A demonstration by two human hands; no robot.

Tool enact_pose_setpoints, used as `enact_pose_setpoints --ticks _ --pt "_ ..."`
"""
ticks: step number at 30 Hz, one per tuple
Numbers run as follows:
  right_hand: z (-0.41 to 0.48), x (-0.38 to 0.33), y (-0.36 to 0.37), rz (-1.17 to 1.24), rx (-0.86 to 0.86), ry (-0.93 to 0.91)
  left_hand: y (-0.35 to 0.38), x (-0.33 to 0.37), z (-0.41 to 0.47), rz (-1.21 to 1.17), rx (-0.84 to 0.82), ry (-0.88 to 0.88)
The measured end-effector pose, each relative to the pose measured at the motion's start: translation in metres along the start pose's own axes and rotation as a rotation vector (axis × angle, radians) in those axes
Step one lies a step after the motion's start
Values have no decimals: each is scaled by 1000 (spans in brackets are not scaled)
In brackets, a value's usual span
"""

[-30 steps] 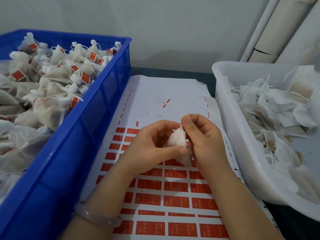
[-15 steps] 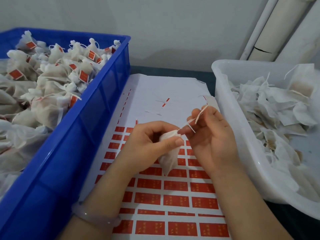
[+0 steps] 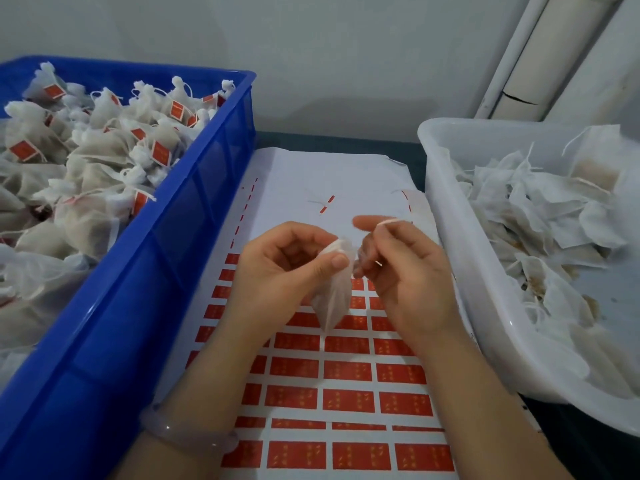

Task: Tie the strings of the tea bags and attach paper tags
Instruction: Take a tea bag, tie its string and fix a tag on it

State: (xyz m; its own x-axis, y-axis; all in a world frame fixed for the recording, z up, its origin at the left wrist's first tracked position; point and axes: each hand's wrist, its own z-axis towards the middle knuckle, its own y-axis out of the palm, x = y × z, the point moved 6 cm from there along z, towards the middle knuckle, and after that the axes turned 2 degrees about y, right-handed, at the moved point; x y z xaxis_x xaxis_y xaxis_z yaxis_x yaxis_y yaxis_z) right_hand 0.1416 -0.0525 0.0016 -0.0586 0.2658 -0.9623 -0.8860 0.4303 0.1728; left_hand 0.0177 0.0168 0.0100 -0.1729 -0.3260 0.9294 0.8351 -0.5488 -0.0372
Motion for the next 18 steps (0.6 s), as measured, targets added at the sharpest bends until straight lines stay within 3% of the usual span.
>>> enact_pose_setpoints --ticks 4,7,10,14,16,18 --pt "-10 -15 16 -420 -71 -118 -3 -2 0 -96 26 -24" --pt "-17 -23 19 -507 -5 -92 -3 -5 -1 -126 5 -48" --pt "-27 -49 17 -687 77 -161 0 -13 1 -340 -81 -110" --pt "-24 -134 -9 -881 241 -367 -8 -26 5 -315 37 -176" --pt "-2 -166 -34 -1035 295 -344 -8 -30 2 -247 58 -193" --pt "27 -175 -70 -1213 305 -156 -6 -32 -1 -163 34 -232"
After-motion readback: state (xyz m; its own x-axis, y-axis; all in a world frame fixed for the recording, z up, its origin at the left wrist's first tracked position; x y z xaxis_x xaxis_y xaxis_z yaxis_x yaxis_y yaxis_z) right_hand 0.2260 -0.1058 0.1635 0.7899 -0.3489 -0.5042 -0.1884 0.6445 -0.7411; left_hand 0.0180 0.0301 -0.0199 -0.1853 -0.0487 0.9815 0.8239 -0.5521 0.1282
